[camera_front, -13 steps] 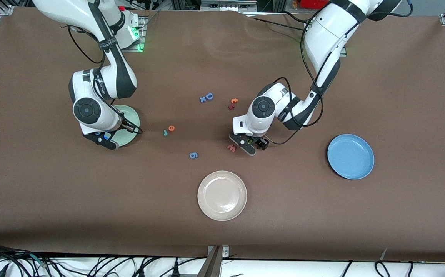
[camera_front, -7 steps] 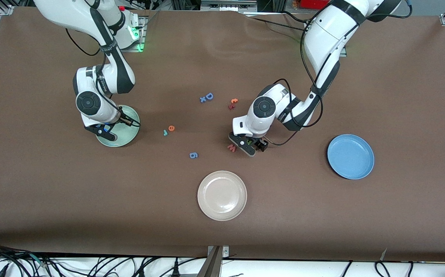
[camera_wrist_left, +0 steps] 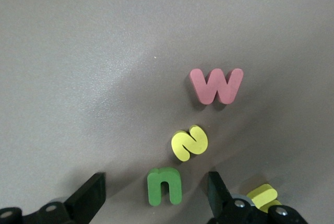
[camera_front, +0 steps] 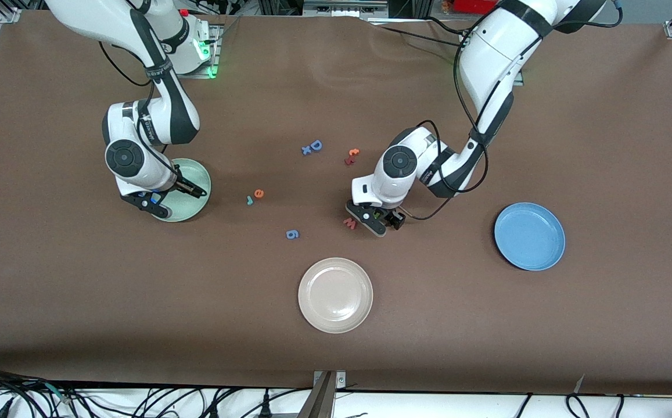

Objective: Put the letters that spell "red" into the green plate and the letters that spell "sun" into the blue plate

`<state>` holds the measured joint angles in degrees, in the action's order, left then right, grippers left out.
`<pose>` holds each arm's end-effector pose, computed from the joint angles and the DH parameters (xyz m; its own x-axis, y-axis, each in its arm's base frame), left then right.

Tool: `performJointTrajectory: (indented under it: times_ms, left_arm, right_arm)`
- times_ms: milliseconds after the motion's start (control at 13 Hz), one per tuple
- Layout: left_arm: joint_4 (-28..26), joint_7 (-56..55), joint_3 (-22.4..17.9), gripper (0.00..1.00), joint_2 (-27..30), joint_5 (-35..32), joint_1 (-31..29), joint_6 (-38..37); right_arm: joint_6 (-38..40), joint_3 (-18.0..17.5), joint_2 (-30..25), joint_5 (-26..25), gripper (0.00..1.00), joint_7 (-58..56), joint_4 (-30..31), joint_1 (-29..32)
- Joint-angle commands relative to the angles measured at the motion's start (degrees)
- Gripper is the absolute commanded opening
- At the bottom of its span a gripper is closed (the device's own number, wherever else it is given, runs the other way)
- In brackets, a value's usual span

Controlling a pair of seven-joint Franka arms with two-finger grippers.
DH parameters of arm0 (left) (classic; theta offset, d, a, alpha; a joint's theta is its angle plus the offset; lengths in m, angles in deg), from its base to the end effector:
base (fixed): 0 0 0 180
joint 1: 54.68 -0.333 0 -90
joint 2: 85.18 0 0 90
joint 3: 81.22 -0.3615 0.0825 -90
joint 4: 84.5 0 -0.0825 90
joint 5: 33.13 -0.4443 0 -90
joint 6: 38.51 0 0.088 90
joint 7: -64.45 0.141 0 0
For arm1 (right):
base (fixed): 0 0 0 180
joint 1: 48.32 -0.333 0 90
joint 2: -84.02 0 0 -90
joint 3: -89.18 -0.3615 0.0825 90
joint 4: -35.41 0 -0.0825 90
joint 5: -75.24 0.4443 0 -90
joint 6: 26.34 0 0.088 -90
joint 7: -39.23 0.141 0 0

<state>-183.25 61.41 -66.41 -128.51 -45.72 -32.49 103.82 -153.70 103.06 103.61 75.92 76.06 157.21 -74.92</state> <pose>0.5999 -0.4329 0.1144 0.7685 -0.6387 0.0374 -0.6398 -0.7676 0.0385 0.5791 0.1285 0.1980 0.8958 -0.4212 -0.1421 -0.3913 -0.8988 0.1975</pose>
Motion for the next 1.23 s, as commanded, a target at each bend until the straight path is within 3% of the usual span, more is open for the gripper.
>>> performJointTrajectory:
  times_ms: [0,154,230,307,461,768,1151]
  left_arm:
    - [-0.1,-0.8,-1.0,0.75,-1.4,-2.3,0.5,1.1]
    - [0.0,-0.7,-1.3,0.71,-1.8,-2.2,0.4,1.1]
    - [0.1,-0.7,-1.5,0.61,-1.9,-2.2,0.4,1.1]
    - [0.1,-0.7,-1.6,0.56,-1.9,-2.2,0.4,1.1]
    - [0.1,-0.7,-1.6,0.48,-1.9,-2.2,0.4,1.1]
    - [0.1,-0.7,-1.6,0.36,-1.8,-2.2,0.2,1.1]
    - [0.0,-0.7,-1.6,0.31,-0.5,-1.7,-1.1,0.6]
  right_arm:
    - [5.2,-2.6,0.1,1.9,1.0,4.0,-6.3,-0.6]
    - [4.9,-5.0,2.2,1.9,1.0,9.0,-9.2,-1.3]
    - [4.5,-6.8,3.5,2.3,0.99,12.8,-10.3,-1.3]
    - [3.5,-9.1,4.6,2.3,0.92,16.2,-11.6,-1.3]
    - [-1.1,-11.4,6.6,2.3,0.9,20.1,-12.2,-1.9]
    - [-7.5,-11.6,10.6,2.3,0.67,24.8,-12.1,-7.0]
    - [-8.8,-11.2,11.6,2.0,0.61,26.5,-11.4,-8.7]
